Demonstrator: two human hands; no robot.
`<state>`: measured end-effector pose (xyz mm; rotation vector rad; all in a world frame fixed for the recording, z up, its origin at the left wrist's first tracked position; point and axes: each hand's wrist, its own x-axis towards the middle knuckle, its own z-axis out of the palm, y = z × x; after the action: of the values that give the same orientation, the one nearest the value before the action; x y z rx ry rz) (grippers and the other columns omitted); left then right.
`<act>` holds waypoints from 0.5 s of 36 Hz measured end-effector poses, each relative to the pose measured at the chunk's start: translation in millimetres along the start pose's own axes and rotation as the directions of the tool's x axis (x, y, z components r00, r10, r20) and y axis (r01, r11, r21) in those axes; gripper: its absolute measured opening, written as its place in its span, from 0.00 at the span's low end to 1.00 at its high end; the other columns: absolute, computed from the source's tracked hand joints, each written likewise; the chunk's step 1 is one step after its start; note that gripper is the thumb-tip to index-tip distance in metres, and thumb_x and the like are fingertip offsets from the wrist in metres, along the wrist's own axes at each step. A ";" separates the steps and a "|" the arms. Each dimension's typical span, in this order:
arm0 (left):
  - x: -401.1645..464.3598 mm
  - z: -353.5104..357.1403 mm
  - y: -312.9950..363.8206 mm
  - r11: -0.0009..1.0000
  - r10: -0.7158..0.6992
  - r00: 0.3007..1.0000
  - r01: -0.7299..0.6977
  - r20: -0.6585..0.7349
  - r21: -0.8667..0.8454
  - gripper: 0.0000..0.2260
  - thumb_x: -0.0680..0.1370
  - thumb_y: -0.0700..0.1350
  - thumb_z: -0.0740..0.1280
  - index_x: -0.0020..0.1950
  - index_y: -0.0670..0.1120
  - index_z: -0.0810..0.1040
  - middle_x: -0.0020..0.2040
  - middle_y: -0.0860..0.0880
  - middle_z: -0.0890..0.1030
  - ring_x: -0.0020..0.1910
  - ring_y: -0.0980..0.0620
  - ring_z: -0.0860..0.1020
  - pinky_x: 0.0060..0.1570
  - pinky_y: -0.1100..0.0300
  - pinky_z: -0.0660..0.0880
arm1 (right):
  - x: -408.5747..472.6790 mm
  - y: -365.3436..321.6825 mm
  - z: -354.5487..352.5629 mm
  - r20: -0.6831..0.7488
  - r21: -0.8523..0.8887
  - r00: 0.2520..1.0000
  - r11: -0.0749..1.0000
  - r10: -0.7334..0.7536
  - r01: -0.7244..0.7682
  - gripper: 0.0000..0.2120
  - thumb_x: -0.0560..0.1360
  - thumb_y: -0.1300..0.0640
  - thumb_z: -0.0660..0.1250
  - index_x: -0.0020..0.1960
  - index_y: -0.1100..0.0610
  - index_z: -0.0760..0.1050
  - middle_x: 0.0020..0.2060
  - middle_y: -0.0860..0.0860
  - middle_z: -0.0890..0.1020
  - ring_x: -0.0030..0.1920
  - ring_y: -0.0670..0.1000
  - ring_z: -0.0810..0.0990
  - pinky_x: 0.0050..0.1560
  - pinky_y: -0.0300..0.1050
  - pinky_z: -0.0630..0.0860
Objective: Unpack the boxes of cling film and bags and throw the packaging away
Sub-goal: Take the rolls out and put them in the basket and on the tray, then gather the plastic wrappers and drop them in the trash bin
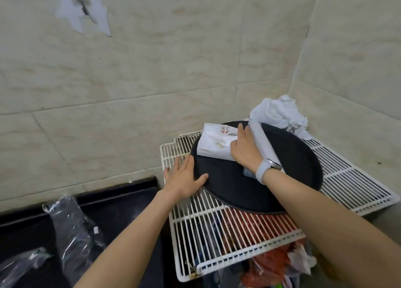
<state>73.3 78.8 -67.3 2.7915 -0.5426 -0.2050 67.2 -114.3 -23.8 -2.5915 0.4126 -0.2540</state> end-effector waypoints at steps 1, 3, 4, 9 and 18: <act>-1.4 -3.4 -0.4 1.000 0.003 1.000 -0.003 -0.007 -0.025 0.34 0.76 0.64 0.54 0.76 0.51 0.48 0.78 0.51 0.50 0.77 0.46 0.44 0.72 0.39 0.47 | -4.1 -1.2 -3.3 -0.053 -0.001 0.998 0.999 -0.032 0.032 0.28 0.77 0.62 0.52 0.74 0.65 0.46 0.74 0.64 0.52 0.75 0.61 0.50 0.74 0.53 0.49; -6.5 -15.7 -4.2 0.997 0.004 0.997 -0.011 -0.078 -0.079 0.32 0.77 0.61 0.57 0.76 0.50 0.52 0.78 0.50 0.55 0.77 0.46 0.49 0.71 0.39 0.50 | -14.0 -8.8 -9.6 -0.156 -0.019 0.978 0.990 -0.138 0.136 0.26 0.76 0.62 0.54 0.73 0.64 0.54 0.73 0.63 0.57 0.74 0.61 0.53 0.74 0.53 0.52; -10.9 -23.9 -8.2 0.996 0.003 0.990 -0.016 -0.138 -0.091 0.30 0.77 0.59 0.58 0.75 0.49 0.54 0.77 0.49 0.57 0.76 0.47 0.52 0.71 0.39 0.52 | -20.1 -15.9 -12.3 -0.199 -0.008 0.960 0.980 -0.197 0.199 0.24 0.76 0.63 0.54 0.71 0.64 0.58 0.72 0.62 0.60 0.73 0.61 0.57 0.73 0.53 0.54; -54.1 -64.2 -48.2 0.983 -0.019 0.902 -0.063 -0.432 -0.175 0.21 0.78 0.50 0.61 0.70 0.46 0.66 0.70 0.45 0.70 0.67 0.45 0.69 0.66 0.46 0.64 | -54.5 -77.2 -8.9 -0.168 0.166 0.907 0.896 -0.386 0.412 0.16 0.77 0.61 0.55 0.63 0.60 0.71 0.61 0.58 0.76 0.63 0.57 0.71 0.63 0.49 0.66; -173.0 -45.2 -180.4 0.941 -0.311 0.812 0.190 -0.494 -0.279 0.16 0.77 0.45 0.63 0.64 0.43 0.73 0.62 0.44 0.76 0.62 0.44 0.74 0.60 0.48 0.70 | -123.5 -217.7 97.7 0.326 0.171 0.664 0.733 -0.673 0.658 0.16 0.77 0.56 0.57 0.62 0.56 0.72 0.59 0.57 0.78 0.58 0.59 0.76 0.57 0.52 0.73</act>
<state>-14.8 317.0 -65.4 2.5270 -0.0047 0.4309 28.9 151.2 -10.4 -2.5604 -0.7042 -0.0051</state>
